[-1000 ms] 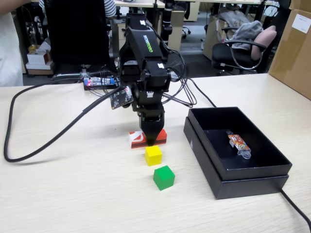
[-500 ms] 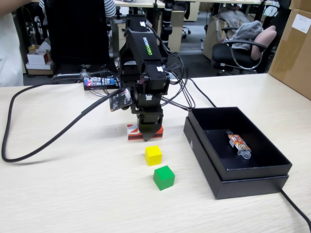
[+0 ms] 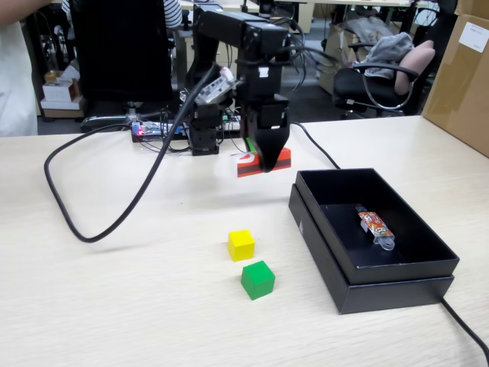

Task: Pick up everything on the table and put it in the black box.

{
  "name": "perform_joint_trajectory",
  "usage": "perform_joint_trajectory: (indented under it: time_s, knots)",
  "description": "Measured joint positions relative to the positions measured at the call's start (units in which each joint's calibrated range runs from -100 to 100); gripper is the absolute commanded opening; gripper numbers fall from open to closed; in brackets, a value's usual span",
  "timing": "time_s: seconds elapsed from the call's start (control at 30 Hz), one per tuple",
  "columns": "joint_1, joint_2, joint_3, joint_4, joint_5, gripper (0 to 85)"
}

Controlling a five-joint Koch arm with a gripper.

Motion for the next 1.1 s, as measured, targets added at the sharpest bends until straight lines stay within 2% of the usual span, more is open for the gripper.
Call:
perform_joint_trajectory:
  time_s: [0.13, 0.2, 0.23, 0.27, 0.4, 0.73, 0.77, 0.8, 0.87, 0.93, 1.1]
  knots:
    - [3.52, 6.97, 14.34, -0.16, 1.32, 0.9]
    - [6.01, 22.67, 29.59, -0.16, 2.34, 0.9]
    - [6.11, 22.67, 29.68, -0.16, 2.39, 0.9]
    - [7.86, 31.67, 36.07, -0.41, 3.52, 0.9]
    - [8.79, 40.28, 36.07, 0.49, 4.2, 0.9]
    - [9.04, 46.74, 35.89, 2.55, 4.44, 1.1]
    - [8.89, 46.87, 35.16, 2.63, 4.44, 3.9]
    - [8.84, 47.25, 34.25, 2.71, 4.44, 10.6]
    - [8.69, 47.37, 31.69, 2.88, 4.44, 16.6]
    - [8.4, 47.75, 29.59, 2.96, 4.35, 27.8]
    - [7.81, 47.88, 26.12, 2.96, 3.81, 29.0]
